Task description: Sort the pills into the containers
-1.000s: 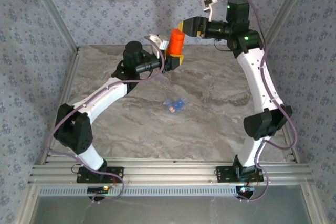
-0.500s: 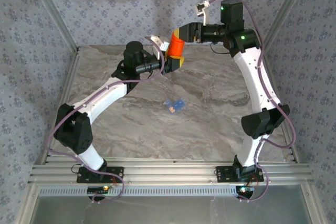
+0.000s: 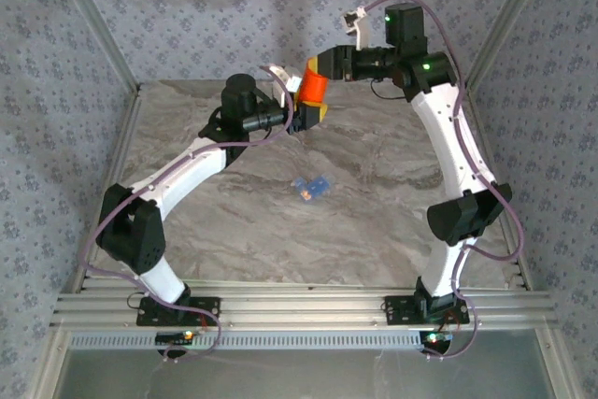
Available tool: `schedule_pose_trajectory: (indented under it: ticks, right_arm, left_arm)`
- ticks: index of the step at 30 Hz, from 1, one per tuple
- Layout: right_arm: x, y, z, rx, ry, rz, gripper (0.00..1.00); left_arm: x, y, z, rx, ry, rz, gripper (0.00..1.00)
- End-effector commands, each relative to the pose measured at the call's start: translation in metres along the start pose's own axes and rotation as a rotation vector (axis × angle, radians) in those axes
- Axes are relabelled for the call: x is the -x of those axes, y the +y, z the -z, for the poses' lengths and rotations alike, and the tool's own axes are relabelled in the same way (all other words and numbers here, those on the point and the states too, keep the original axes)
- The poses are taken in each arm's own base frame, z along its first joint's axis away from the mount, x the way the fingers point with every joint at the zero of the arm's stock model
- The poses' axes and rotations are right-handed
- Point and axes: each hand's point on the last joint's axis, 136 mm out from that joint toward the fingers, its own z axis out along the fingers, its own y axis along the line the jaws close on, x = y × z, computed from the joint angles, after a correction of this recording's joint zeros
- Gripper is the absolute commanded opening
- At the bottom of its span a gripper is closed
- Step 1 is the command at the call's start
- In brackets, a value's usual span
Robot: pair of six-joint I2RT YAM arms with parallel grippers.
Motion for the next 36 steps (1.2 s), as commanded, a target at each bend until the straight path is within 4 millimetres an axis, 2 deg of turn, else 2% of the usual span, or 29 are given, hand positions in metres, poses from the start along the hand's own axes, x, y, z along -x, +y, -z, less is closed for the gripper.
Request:
schedule_pose_trajectory:
  ticks: [1,4,10,19,24,30,36]
  right_arm:
    - [-0.013,-0.013,0.002,-0.143,0.008,-0.064,0.42]
    - [-0.026,-0.028,-0.002,-0.268,-0.017,-0.120,0.43]
    - [-0.055,-0.045,-0.012,-0.397,-0.065,-0.239,0.45]
    - [-0.041,-0.033,-0.007,-0.373,-0.122,-0.237,0.51]
    - [-0.029,-0.025,0.000,-0.344,-0.143,-0.240,0.67]
    - [-0.002,-0.019,0.020,-0.301,-0.222,-0.243,0.86]
    - [0.020,-0.017,0.045,-0.270,-0.276,-0.237,0.92]
  left_arm:
    - [0.035,-0.010,0.001,-0.013,-0.076,-0.079,0.00]
    - [0.036,-0.004,0.001,0.032,-0.087,-0.101,0.00]
    - [0.033,0.004,0.001,0.075,-0.083,-0.124,0.00]
    - [0.028,0.007,0.002,0.081,-0.069,-0.130,0.00]
    - [0.028,0.005,0.002,0.072,-0.071,-0.126,0.00]
    - [0.026,0.003,0.003,0.063,-0.070,-0.125,0.00]
    - [0.026,0.003,0.005,0.068,-0.073,-0.125,0.00]
